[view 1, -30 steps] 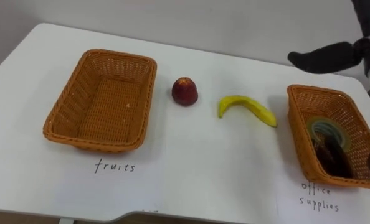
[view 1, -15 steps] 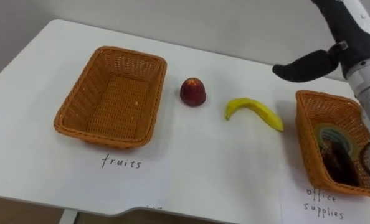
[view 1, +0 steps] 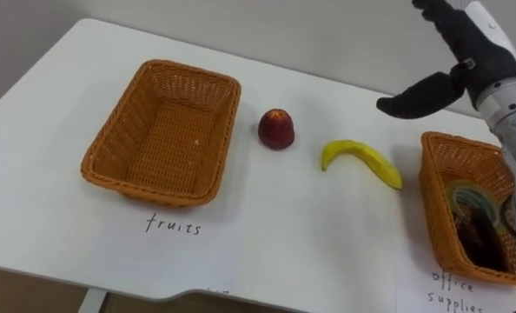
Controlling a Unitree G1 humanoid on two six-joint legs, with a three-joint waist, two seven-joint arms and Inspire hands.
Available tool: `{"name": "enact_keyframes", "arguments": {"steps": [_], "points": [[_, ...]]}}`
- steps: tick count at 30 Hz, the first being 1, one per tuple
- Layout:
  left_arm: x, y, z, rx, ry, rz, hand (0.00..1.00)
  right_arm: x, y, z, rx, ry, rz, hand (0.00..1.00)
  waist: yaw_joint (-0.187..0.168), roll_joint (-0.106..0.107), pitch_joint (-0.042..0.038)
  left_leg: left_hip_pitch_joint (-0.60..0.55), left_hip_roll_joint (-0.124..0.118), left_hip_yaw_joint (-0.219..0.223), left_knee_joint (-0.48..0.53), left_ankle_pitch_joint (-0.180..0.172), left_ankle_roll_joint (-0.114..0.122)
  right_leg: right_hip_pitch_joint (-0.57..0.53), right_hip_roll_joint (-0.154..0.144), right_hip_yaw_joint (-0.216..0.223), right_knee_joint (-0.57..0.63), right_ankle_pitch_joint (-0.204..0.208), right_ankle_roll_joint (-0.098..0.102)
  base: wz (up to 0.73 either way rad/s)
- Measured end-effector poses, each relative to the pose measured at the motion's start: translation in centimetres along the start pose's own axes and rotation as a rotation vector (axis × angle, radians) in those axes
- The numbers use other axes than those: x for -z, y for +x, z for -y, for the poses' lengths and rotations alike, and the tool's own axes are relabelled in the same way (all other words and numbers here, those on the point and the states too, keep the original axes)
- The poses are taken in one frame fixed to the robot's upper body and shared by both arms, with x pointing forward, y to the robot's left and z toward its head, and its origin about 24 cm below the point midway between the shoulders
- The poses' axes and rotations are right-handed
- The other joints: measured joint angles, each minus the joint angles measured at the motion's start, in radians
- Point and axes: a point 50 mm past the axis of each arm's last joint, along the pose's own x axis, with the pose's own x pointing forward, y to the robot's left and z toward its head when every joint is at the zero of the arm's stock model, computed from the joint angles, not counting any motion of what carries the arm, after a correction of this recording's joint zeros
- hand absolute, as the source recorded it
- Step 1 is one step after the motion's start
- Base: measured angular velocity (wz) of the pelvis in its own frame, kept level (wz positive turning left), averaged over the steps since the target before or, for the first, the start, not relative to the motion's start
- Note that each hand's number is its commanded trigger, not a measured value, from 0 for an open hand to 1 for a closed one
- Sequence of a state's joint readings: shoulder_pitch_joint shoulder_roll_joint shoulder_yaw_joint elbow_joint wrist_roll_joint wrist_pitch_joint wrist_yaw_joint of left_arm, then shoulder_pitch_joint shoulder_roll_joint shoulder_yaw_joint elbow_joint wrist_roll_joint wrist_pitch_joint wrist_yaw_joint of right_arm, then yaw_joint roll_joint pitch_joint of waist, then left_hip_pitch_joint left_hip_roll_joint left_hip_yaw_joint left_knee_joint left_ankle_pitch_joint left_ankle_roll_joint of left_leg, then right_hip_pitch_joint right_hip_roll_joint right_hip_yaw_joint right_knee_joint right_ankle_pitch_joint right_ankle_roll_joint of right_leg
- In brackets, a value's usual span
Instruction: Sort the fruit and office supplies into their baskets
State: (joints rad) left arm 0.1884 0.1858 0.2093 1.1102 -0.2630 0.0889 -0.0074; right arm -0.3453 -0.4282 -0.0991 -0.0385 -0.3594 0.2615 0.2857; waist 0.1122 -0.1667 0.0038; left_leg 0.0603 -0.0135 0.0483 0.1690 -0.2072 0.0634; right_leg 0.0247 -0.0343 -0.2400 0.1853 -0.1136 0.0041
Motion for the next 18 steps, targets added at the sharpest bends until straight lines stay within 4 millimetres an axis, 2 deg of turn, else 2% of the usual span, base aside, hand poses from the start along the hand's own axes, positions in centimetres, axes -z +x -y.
{"name": "enact_keyframes", "arguments": {"steps": [7, 14, 16, 18], "points": [[-0.4, -0.1, 0.1, 0.007, 0.012, 0.027, 0.0, 0.6, 0.2, -0.5, -0.035, 0.042, -0.016, 0.0, 0.005, -0.005, 0.0029, -0.002, 0.0, -0.006, 0.002, 0.0, 0.0, 0.001, 0.0, -0.008, 0.0, 0.0, 0.0, 0.02], [-0.2, -0.1, 0.1, 0.012, 0.019, 0.022, 0.0, 0.9, 0.4, -2.4, -0.152, 0.023, -0.025, 0.0, 0.008, -0.005, 0.0032, -0.01, 0.001, -0.007, 0.005, 0.0, 0.0, -0.005, 0.0, -0.009, 0.0, 0.0, 0.0, 0.0], [-0.1, -0.1, 0.0, 0.012, 0.007, 0.021, 0.0, 1.4, 0.6, -2.9, -0.173, 0.023, -0.037, 0.0, 0.013, -0.004, 0.0037, -0.011, 0.001, -0.007, 0.005, 0.0, -0.001, -0.006, 0.0, -0.009, -0.001, 0.0, 0.0, 0.0], [-0.2, -0.1, -0.1, 0.003, 0.003, 0.023, 0.0, 3.2, 0.7, -4.0, -0.219, 0.025, -0.113, 0.0, 0.026, -0.006, 0.003, -0.011, 0.001, -0.006, 0.004, 0.0, -0.001, -0.007, 0.0, -0.007, -0.002, 0.0, 0.0, 0.0]]}}
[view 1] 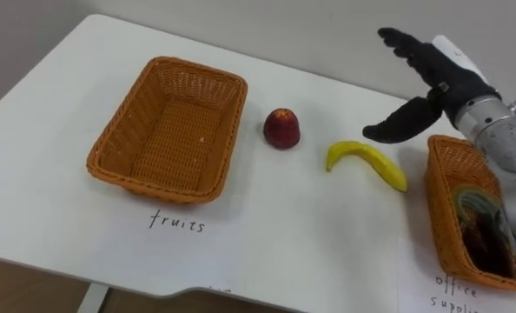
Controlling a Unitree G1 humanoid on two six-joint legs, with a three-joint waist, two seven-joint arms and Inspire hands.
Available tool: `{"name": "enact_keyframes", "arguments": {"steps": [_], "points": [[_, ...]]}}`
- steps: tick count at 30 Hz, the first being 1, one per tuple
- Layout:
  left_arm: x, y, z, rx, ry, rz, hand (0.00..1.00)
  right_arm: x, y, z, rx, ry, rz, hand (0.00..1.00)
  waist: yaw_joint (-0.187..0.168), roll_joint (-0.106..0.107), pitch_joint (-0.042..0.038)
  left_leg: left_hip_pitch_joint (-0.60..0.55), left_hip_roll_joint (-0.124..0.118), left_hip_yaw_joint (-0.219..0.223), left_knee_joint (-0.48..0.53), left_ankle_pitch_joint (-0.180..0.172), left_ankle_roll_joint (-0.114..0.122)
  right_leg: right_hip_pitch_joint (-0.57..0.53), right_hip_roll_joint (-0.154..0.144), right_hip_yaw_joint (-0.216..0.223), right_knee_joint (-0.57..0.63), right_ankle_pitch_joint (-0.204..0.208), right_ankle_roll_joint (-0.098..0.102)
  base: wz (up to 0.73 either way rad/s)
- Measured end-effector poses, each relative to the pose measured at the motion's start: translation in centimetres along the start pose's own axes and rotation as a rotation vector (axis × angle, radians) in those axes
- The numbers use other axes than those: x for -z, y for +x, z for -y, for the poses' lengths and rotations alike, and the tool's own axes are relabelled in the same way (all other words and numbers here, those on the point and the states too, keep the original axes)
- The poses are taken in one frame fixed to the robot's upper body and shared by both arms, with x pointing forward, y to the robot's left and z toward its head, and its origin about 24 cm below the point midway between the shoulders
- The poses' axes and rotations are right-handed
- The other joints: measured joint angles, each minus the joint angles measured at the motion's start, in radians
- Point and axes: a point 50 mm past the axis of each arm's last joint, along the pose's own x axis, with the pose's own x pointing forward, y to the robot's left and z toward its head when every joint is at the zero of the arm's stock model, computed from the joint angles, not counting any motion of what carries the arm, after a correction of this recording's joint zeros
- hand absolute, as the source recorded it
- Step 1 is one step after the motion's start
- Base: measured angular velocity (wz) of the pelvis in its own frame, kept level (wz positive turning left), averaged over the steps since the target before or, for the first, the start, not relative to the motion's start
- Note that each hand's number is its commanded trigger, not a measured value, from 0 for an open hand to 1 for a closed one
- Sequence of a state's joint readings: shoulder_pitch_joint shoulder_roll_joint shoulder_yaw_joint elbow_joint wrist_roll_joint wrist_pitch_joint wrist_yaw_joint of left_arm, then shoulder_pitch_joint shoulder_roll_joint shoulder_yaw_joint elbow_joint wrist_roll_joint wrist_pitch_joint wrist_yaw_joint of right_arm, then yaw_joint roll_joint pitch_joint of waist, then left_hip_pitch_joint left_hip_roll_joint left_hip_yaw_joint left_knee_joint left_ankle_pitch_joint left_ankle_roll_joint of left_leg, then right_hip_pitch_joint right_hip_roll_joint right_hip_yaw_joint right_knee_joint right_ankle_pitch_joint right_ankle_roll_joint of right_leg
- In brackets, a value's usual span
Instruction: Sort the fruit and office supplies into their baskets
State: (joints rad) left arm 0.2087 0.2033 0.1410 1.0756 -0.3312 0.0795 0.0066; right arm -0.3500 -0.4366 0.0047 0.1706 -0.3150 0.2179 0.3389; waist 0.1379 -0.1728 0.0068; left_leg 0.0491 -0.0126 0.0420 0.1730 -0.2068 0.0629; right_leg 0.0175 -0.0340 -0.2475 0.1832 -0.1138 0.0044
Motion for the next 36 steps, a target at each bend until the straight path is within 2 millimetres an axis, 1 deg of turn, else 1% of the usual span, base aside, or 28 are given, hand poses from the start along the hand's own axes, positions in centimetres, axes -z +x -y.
{"name": "enact_keyframes", "arguments": {"steps": [3, 4, 6, 9, 11, 13, 14, 15, 17, 20, 26, 27, 32, 36], "points": [[0.1, 0.0, -0.2, -0.018, -0.001, -0.003, 0.0, 1.0, 0.3, -1.0, -0.041, -0.008, -0.047, 0.0, 0.005, -0.001, -0.0004, -0.013, 0.0, 0.0, 0.003, 0.0, 0.0, -0.011, 0.0, 0.001, 0.0, 0.0, 0.0, 0.0], [0.0, 0.0, -0.2, -0.022, 0.002, -0.003, 0.0, 1.0, 0.3, -1.1, -0.044, -0.01, -0.049, 0.0, 0.005, -0.001, -0.0005, -0.022, 0.0, 0.0, 0.006, 0.0, -0.001, -0.018, 0.0, 0.001, 0.0, 0.0, 0.0, 0.0], [-0.1, 0.0, -0.3, -0.022, 0.018, 0.0, 0.0, 0.7, 0.5, -1.2, -0.055, -0.029, -0.042, 0.0, 0.006, -0.008, -0.0036, -0.047, 0.0, 0.001, 0.022, 0.001, -0.002, -0.039, -0.001, 0.001, 0.001, 0.0, -0.001, 0.0], [-0.3, 0.0, -0.2, -0.017, 0.019, 0.003, 0.0, 0.4, 0.8, -1.0, -0.065, -0.076, -0.038, 0.0, 0.012, -0.006, -0.0012, -0.06, 0.001, 0.005, 0.026, 0.003, -0.003, -0.056, -0.001, 0.001, 0.001, 0.001, -0.002, -0.01], [-0.4, 0.1, -0.2, -0.015, 0.021, 0.006, 0.0, 0.6, 1.1, -0.9, -0.07, -0.095, -0.052, 0.0, 0.016, -0.007, 0.0012, -0.061, 0.002, 0.006, 0.024, 0.004, -0.004, -0.059, 0.0, 0.001, 0.001, 0.002, -0.004, -0.05], [-0.9, 0.1, -0.1, -0.003, 0.022, 0.016, 0.0, 1.0, 1.2, -1.0, -0.079, -0.103, -0.074, 0.0, 0.03, -0.011, 0.0033, -0.064, 0.003, 0.009, 0.022, 0.005, -0.006, -0.064, 0.001, 0.001, 0.001, 0.004, -0.006, -0.05], [-1.2, 0.2, 0.0, 0.002, 0.025, 0.024, 0.0, 1.1, 1.3, -1.2, -0.089, -0.104, -0.081, 0.0, 0.035, -0.016, 0.0015, -0.074, 0.004, 0.01, 0.023, 0.005, -0.006, -0.071, 0.001, -0.001, 0.002, 0.004, -0.007, 0.0], [-1.6, 0.2, 0.0, 0.004, 0.03, 0.032, 0.0, 1.0, 1.4, -1.5, -0.103, -0.114, -0.077, 0.0, 0.035, -0.023, 0.0052, -0.078, 0.005, 0.009, 0.023, 0.007, -0.007, -0.074, 0.001, -0.003, 0.001, 0.005, -0.008, 0.0], [-2.1, 0.3, 0.0, 0.004, 0.049, 0.043, 0.0, 1.0, 1.5, -2.0, -0.122, -0.124, -0.076, 0.0, 0.039, -0.031, 0.0078, -0.084, 0.006, 0.009, 0.024, 0.007, -0.008, -0.077, 0.001, -0.005, 0.001, 0.005, -0.009, 0.02], [-2.8, 0.3, -0.2, 0.015, 0.06, 0.055, 0.0, 1.3, 1.5, -2.2, -0.135, -0.127, -0.091, 0.0, 0.046, -0.043, 0.0041, -0.094, 0.005, 0.008, 0.026, 0.008, -0.008, -0.089, 0.001, -0.005, 0.001, 0.006, -0.01, 0.0], [-2.6, 0.3, -0.3, 0.014, 0.058, 0.051, 0.0, 1.1, 1.7, -1.9, -0.122, -0.169, -0.094, 0.0, 0.045, -0.04, 0.0064, -0.099, 0.003, 0.0, 0.025, 0.008, -0.007, -0.089, 0.001, -0.003, 0.001, 0.006, -0.01, 0.02], [-2.6, 0.3, -0.3, 0.014, 0.058, 0.051, 0.0, 1.0, 1.7, -1.8, -0.12, -0.17, -0.091, 0.0, 0.045, -0.036, 0.0089, -0.101, 0.003, -0.001, 0.025, 0.008, -0.007, -0.089, 0.001, -0.003, 0.0, 0.006, -0.01, 0.0], [-2.6, 0.3, -0.3, 0.012, 0.06, 0.051, 0.0, 0.9, 1.8, -1.9, -0.123, -0.176, -0.088, 0.0, 0.047, -0.035, 0.01, -0.108, 0.003, -0.003, 0.025, 0.008, -0.007, -0.093, 0.001, -0.004, -0.002, 0.006, -0.01, 0.01], [-2.8, 0.3, -0.2, 0.014, 0.061, 0.058, 0.0, 0.9, 1.8, -2.0, -0.128, -0.178, -0.087, 0.0, 0.052, -0.033, 0.0091, -0.108, 0.003, -0.003, 0.028, 0.008, -0.007, -0.093, 0.001, -0.005, -0.002, 0.006, -0.01, 0.0]]}}
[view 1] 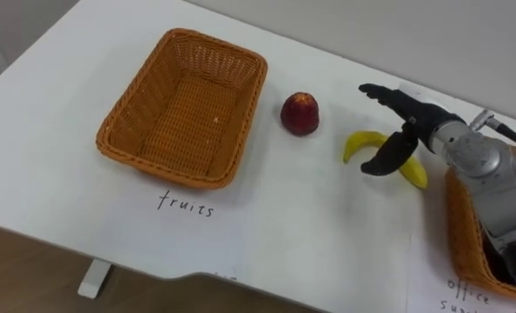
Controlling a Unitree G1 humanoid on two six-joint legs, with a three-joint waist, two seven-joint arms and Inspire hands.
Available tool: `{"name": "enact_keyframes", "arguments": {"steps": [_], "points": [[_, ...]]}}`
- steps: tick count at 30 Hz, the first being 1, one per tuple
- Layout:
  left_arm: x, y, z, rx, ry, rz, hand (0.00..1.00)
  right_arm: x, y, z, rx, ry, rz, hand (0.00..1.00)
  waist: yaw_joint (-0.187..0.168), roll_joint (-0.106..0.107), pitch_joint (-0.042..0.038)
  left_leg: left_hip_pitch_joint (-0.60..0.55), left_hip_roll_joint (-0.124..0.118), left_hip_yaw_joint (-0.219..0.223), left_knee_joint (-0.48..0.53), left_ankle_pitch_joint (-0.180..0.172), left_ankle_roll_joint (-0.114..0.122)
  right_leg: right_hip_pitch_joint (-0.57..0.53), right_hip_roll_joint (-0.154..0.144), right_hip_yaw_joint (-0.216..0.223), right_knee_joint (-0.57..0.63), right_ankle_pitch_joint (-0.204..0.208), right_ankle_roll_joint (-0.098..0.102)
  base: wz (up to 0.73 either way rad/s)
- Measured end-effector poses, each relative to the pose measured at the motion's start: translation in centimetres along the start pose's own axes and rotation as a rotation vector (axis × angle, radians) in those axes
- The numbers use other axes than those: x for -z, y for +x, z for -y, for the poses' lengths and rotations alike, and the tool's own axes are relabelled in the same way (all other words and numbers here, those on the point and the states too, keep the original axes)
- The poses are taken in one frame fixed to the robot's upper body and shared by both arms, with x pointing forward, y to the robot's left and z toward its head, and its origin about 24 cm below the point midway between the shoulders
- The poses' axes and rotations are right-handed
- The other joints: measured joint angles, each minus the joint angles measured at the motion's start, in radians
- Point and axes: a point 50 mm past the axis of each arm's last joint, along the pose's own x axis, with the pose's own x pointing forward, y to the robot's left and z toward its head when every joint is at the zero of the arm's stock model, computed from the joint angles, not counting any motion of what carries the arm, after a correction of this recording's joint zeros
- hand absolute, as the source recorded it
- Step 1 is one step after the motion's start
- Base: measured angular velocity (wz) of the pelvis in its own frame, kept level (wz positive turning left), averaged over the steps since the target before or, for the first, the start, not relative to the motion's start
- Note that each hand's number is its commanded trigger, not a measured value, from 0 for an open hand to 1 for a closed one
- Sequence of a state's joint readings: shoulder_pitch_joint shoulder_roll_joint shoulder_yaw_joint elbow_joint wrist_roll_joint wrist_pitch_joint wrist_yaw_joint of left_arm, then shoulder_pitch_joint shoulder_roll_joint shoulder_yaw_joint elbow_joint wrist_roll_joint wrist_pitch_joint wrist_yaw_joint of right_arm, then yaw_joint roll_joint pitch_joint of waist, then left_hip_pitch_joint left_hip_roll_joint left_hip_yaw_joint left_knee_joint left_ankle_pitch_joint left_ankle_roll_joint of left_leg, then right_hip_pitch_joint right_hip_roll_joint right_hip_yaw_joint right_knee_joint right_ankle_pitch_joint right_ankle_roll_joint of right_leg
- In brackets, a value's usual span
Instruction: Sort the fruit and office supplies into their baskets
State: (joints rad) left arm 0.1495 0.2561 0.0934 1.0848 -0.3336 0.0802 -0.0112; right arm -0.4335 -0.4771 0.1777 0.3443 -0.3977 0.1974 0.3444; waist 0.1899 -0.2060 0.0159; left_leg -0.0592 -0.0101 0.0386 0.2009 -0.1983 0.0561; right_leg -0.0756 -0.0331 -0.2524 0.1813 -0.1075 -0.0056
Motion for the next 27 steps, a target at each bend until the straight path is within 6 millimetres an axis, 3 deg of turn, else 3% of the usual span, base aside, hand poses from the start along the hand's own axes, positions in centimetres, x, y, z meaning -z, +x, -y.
{"name": "enact_keyframes", "arguments": {"steps": [15, 23, 27], "points": [[0.1, 0.0, -0.1, -0.005, -0.002, -0.002, 0.0, 0.6, 0.0, 0.1, 0.012, -0.085, -0.051, 0.0, 0.006, 0.014, -0.0072, -0.002, 0.0, -0.003, 0.004, 0.0, 0.0, 0.002, -0.002, -0.011, -0.001, 0.0, 0.0, 0.0], [0.1, 0.0, -0.1, -0.021, -0.001, -0.01, 0.0, 1.7, 0.7, 0.6, 0.019, -0.103, -0.119, 0.0, 0.006, 0.011, -0.0093, -0.006, -0.001, -0.012, 0.003, 0.0, 0.0, 0.003, -0.004, -0.026, 0.002, 0.0, 0.0, 0.03], [0.5, 0.0, -0.4, -0.042, -0.006, -0.025, 0.0, 2.9, 1.0, -0.1, -0.003, -0.147, -0.179, 0.0, 0.015, 0.004, -0.0092, -0.007, -0.001, -0.014, 0.004, 0.001, 0.0, 0.005, -0.005, -0.026, 0.003, 0.0, 0.0, 0.02]]}}
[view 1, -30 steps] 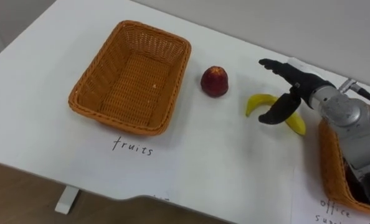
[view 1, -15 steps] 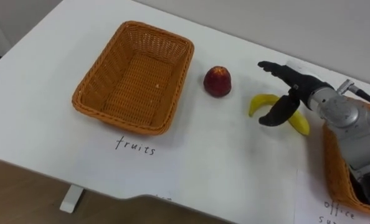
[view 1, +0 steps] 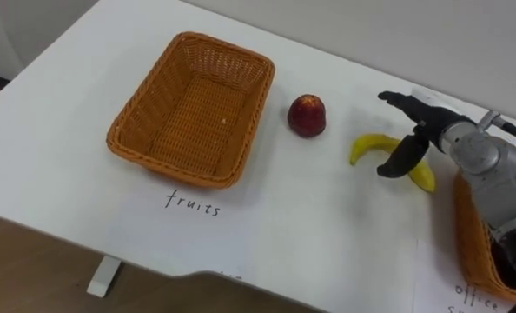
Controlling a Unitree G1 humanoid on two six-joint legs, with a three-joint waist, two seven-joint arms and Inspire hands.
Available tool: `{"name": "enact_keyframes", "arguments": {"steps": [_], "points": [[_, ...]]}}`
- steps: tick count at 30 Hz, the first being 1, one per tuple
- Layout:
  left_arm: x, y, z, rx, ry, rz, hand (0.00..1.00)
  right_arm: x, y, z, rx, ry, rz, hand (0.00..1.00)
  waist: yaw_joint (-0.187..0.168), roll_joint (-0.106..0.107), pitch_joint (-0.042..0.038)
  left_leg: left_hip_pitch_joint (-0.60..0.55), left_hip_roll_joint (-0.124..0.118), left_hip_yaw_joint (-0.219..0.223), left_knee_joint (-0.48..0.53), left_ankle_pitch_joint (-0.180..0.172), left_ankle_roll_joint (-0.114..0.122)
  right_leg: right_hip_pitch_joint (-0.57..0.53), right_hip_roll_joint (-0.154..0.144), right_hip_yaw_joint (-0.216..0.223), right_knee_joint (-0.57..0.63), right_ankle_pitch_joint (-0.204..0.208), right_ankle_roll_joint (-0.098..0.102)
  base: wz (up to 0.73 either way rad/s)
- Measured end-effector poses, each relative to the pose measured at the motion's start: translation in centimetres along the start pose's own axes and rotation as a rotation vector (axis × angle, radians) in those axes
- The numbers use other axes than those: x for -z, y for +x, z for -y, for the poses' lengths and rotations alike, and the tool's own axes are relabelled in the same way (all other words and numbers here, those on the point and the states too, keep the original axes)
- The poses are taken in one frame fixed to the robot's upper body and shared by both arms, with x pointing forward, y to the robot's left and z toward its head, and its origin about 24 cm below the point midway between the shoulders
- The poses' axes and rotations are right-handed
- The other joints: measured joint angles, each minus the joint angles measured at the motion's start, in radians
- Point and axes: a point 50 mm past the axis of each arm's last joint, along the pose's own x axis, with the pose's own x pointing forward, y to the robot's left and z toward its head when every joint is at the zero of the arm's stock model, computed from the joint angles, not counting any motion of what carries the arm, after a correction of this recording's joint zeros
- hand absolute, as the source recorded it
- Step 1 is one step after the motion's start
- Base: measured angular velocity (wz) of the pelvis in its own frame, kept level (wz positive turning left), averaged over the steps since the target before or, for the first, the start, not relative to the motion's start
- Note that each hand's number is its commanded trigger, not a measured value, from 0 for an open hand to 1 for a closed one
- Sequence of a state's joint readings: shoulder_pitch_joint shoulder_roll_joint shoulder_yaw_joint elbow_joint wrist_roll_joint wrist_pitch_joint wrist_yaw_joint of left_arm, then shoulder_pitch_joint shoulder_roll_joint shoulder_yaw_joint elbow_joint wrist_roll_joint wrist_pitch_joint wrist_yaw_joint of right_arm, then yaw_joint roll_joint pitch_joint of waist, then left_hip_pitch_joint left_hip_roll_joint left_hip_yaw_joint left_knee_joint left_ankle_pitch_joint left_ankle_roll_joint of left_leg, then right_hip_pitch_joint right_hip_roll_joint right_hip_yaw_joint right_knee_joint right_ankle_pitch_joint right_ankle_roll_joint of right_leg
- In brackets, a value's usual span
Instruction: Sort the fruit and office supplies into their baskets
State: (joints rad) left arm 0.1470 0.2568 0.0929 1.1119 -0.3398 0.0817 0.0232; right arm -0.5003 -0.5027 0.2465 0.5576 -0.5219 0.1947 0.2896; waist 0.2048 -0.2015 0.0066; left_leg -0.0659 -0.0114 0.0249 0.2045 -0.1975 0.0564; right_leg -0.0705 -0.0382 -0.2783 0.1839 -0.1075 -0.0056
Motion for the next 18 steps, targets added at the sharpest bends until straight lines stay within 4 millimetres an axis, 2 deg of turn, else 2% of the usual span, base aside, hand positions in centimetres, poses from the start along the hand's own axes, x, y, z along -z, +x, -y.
{"name": "enact_keyframes", "arguments": {"steps": [1, 3, 9, 14, 18], "points": [[0.1, 0.0, 0.0, -0.006, -0.001, -0.003, 0.0, 0.0, 0.0, -0.2, -0.003, -0.005, -0.002, 0.0, 0.001, -0.001, 0.0009, 0.0, 0.0, 0.0, 0.0, 0.0, 0.0, 0.0, 0.0, 0.0, 0.0, 0.0, 0.0, 0.0], [0.0, 0.0, -0.1, -0.015, -0.001, 0.0, 0.0, 0.5, 0.2, -0.6, -0.012, -0.01, -0.021, 0.0, 0.015, -0.005, 0.0109, -0.002, 0.0, 0.001, 0.0, 0.0, 0.0, -0.002, 0.0, 0.0, 0.0, 0.0, 0.0, 0.0], [-0.5, 0.0, 0.1, -0.013, -0.002, 0.019, 0.0, 0.9, 0.3, -1.0, -0.002, -0.023, -0.045, 0.0, 0.047, -0.003, 0.0139, -0.014, 0.0, -0.002, 0.002, 0.0, 0.0, -0.011, -0.001, -0.013, 0.0, 0.0, 0.0, 0.0], [-1.0, 0.0, 0.2, -0.024, -0.002, 0.039, 0.0, 0.7, 0.6, -0.4, 0.028, -0.035, -0.053, 0.0, 0.054, -0.004, 0.0137, -0.026, -0.002, -0.011, 0.012, 0.001, 0.001, -0.019, -0.005, -0.032, 0.0, 0.0, 0.0, 0.07], [-0.9, 0.0, 0.2, -0.033, -0.002, 0.035, 0.0, 0.7, 0.6, -0.3, 0.044, -0.067, -0.054, 0.0, 0.053, 0.0, 0.0165, -0.033, -0.003, -0.02, 0.018, 0.001, 0.001, -0.019, -0.006, -0.045, 0.0, 0.0, 0.0, 0.06]]}}
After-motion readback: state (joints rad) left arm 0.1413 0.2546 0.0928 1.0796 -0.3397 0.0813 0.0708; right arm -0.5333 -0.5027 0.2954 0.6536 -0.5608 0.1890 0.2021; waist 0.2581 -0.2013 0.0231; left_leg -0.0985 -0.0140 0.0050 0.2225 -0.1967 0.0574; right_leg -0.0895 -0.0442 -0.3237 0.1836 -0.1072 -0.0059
